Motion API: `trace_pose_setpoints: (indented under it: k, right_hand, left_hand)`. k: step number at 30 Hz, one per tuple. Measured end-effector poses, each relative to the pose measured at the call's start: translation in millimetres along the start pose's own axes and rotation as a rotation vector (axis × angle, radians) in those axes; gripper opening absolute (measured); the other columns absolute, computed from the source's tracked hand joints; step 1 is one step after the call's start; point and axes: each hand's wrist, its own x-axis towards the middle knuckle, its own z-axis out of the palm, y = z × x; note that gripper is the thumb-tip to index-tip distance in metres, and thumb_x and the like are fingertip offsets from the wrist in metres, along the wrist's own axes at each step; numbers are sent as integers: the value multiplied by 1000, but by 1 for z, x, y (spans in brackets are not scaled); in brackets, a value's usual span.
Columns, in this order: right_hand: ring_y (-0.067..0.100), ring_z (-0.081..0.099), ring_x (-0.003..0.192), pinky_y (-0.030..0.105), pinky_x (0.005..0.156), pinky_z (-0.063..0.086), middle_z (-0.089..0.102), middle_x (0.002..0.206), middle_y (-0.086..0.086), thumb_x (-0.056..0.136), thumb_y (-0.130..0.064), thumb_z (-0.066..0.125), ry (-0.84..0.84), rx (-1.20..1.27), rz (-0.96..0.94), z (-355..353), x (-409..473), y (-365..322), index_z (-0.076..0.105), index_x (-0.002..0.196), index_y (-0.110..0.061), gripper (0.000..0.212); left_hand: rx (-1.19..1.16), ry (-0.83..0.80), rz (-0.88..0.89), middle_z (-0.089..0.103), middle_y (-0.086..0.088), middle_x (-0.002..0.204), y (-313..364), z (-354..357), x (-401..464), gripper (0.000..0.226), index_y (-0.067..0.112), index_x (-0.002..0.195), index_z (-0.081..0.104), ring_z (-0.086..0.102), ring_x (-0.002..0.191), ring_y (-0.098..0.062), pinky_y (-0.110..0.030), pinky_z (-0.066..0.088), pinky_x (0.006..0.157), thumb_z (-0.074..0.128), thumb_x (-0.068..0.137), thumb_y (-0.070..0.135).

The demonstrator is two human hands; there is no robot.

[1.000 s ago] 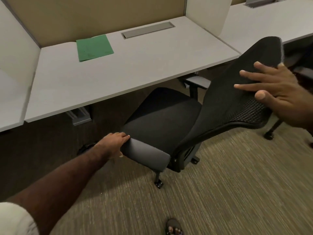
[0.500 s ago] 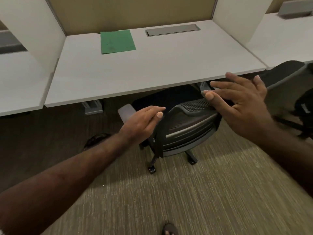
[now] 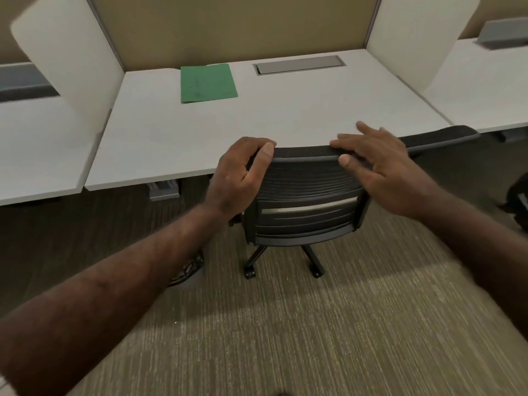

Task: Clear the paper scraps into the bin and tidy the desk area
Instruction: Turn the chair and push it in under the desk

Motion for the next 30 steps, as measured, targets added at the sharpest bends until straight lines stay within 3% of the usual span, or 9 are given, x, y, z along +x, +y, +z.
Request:
trace_pose_setpoints:
  k: [4,7,30]
  right_hand:
    - [18,8,160,52,125,2,36,166,-10,102,-74,26,36,-161,122,-18,5,51,37,155,-49,59]
    - [18,9,160,53,124,3,37,164,-11,98,-83,21,43,-212,147,-23,16,74,36,154,-56,63]
    - [22,31,146,52,118,14,55,145,-9,98,-81,20,58,-236,104,-11,95,84,47,149,-48,67]
  left_hand:
    - [42,-26,11,68,5,112,-13,-4,14,34,16,119,66,61,108,-9,-25,50,89,38,110,34]
    - [27,-3,-3,68,3,110,-20,-2,24,35,15,117,67,62,107,-11,-27,50,88,37,110,32]
    - [38,24,-55,66,6,112,-71,-8,79,33,19,118,65,60,109,-10,-22,46,93,35,110,30]
